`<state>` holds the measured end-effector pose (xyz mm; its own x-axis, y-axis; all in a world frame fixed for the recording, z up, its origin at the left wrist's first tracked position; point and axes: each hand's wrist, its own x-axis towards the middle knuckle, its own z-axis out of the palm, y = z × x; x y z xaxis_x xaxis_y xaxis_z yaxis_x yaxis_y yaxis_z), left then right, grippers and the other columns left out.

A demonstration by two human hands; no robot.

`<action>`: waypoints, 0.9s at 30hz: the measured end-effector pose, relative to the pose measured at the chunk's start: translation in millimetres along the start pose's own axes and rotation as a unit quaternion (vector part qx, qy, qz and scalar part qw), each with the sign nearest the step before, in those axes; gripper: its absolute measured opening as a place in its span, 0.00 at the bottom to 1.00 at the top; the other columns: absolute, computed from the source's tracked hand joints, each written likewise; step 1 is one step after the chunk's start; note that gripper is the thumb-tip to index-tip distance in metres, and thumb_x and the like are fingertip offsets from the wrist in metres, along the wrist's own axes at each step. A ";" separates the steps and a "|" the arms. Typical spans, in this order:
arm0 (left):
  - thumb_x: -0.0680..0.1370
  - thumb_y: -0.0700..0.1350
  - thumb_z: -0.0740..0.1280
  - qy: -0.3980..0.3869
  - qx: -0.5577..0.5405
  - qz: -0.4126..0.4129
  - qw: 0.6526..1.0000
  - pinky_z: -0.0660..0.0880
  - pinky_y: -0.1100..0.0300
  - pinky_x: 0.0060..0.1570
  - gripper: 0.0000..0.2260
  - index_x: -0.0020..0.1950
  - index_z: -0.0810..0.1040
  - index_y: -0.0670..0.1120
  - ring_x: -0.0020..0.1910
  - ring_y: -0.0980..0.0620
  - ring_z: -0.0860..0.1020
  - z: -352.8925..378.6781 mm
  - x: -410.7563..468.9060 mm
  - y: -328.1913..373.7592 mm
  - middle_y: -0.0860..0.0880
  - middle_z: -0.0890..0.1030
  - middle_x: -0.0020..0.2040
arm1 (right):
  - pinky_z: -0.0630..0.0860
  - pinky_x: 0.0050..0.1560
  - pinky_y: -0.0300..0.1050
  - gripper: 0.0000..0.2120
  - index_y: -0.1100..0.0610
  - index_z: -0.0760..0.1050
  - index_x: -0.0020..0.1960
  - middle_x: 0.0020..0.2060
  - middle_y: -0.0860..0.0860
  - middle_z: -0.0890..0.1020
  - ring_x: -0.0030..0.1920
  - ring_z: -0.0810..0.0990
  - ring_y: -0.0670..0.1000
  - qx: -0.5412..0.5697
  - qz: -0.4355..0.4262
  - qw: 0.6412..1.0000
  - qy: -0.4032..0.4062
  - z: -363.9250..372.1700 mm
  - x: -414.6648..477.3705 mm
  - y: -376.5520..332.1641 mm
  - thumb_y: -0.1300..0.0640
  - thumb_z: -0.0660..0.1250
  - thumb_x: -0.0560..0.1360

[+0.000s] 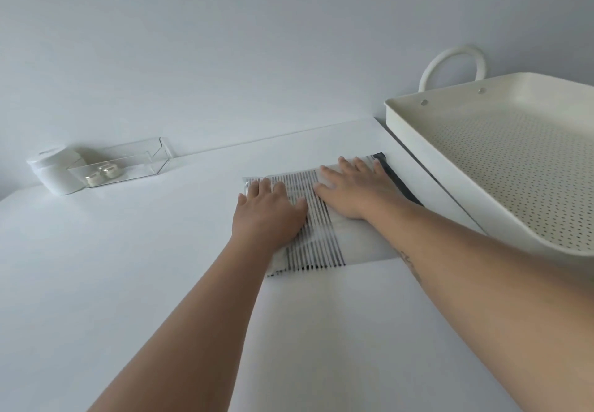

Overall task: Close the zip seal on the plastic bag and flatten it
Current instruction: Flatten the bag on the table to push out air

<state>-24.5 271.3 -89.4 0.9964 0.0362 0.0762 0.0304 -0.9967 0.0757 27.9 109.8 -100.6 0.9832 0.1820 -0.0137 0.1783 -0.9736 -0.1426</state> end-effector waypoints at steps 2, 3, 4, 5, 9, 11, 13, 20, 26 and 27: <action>0.77 0.60 0.50 0.012 0.010 0.012 1.000 0.54 0.44 0.73 0.30 0.73 0.63 0.44 0.76 0.45 0.55 0.9 1.6 1.2 0.44 0.61 0.76 | 0.38 0.74 0.61 0.32 0.41 0.46 0.77 0.79 0.51 0.46 0.78 0.44 0.56 -0.001 0.013 1.000 -0.002 -1.5 -4.8 6.6 0.32 0.40 0.75; 0.77 0.60 0.50 0.018 0.019 0.023 0.999 0.54 0.44 0.72 0.30 0.73 0.64 0.44 0.75 0.45 0.56 1.2 2.6 1.9 0.44 0.62 0.76 | 0.38 0.74 0.61 0.33 0.41 0.45 0.77 0.79 0.51 0.45 0.78 0.43 0.56 -0.002 0.015 1.000 -0.005 -1.9 -8.7 8.9 0.32 0.40 0.75; 0.77 0.61 0.50 0.023 0.029 0.037 0.999 0.54 0.44 0.72 0.29 0.72 0.65 0.45 0.75 0.45 0.56 1.2 3.9 2.6 0.44 0.62 0.76 | 0.38 0.75 0.60 0.33 0.42 0.45 0.77 0.79 0.52 0.44 0.78 0.43 0.56 -0.003 0.017 1.000 -0.010 -2.4 -13.7 11.1 0.32 0.40 0.75; 0.77 0.61 0.50 0.025 0.039 0.054 0.997 0.53 0.44 0.72 0.29 0.72 0.65 0.45 0.75 0.46 0.56 0.5 5.5 2.9 0.45 0.62 0.76 | 0.38 0.75 0.60 0.33 0.43 0.44 0.77 0.79 0.52 0.44 0.78 0.42 0.56 -0.004 0.018 1.000 -0.015 -2.9 -20.1 13.1 0.32 0.40 0.76; 0.78 0.62 0.49 0.033 0.114 0.129 0.984 0.46 0.43 0.74 0.29 0.74 0.63 0.48 0.77 0.48 0.51 -11.2 13.4 5.1 0.48 0.57 0.79 | 0.41 0.75 0.60 0.34 0.45 0.42 0.78 0.79 0.55 0.43 0.77 0.42 0.60 -0.001 0.031 0.999 -0.037 -10.2 -51.8 19.9 0.32 0.40 0.76; 0.80 0.58 0.53 0.075 0.187 0.155 0.967 0.46 0.43 0.74 0.27 0.76 0.60 0.46 0.77 0.47 0.51 -19.1 11.8 10.2 0.48 0.57 0.79 | 0.50 0.72 0.60 0.35 0.47 0.49 0.78 0.78 0.58 0.52 0.76 0.51 0.62 -0.043 0.041 0.998 -0.019 -12.9 -68.9 17.9 0.32 0.40 0.75; 0.80 0.54 0.56 0.095 0.182 0.134 0.970 0.48 0.42 0.74 0.26 0.75 0.61 0.43 0.77 0.44 0.53 -23.2 2.8 20.0 0.46 0.59 0.78 | 0.61 0.62 0.57 0.35 0.50 0.63 0.73 0.70 0.59 0.67 0.68 0.64 0.62 -0.109 0.058 0.992 0.027 -16.3 -81.7 13.9 0.32 0.43 0.75; 0.77 0.53 0.52 0.069 -0.109 -0.045 0.991 0.45 0.41 0.73 0.23 0.69 0.69 0.44 0.73 0.42 0.59 -2.9 -71.9 58.6 0.44 0.66 0.74 | 0.64 0.62 0.53 0.22 0.49 0.68 0.70 0.70 0.56 0.69 0.68 0.67 0.57 0.009 -0.056 0.992 0.113 -20.8 -79.9 24.3 0.46 0.53 0.77; 0.75 0.67 0.44 -0.011 -0.049 -0.039 0.998 0.40 0.44 0.74 0.37 0.79 0.49 0.47 0.78 0.49 0.42 14.7 -79.2 44.6 0.50 0.46 0.80 | 0.41 0.76 0.55 0.30 0.40 0.43 0.77 0.79 0.52 0.42 0.78 0.41 0.53 0.019 -0.058 0.997 -0.037 -6.0 -84.6 35.8 0.38 0.43 0.76; 0.75 0.67 0.44 -0.014 -0.046 -0.021 0.999 0.40 0.45 0.74 0.38 0.79 0.49 0.47 0.78 0.50 0.42 14.5 -75.0 41.7 0.50 0.46 0.80 | 0.41 0.76 0.55 0.30 0.40 0.43 0.77 0.79 0.52 0.41 0.78 0.40 0.53 0.018 -0.050 0.998 -0.034 -6.5 -87.9 36.8 0.37 0.42 0.76</action>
<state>-96.9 225.9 -106.3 0.9964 0.0736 0.0429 0.0654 -0.9835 0.1684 -51.7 57.1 -98.2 0.9555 0.2875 -0.0653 0.2720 -0.9450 -0.1814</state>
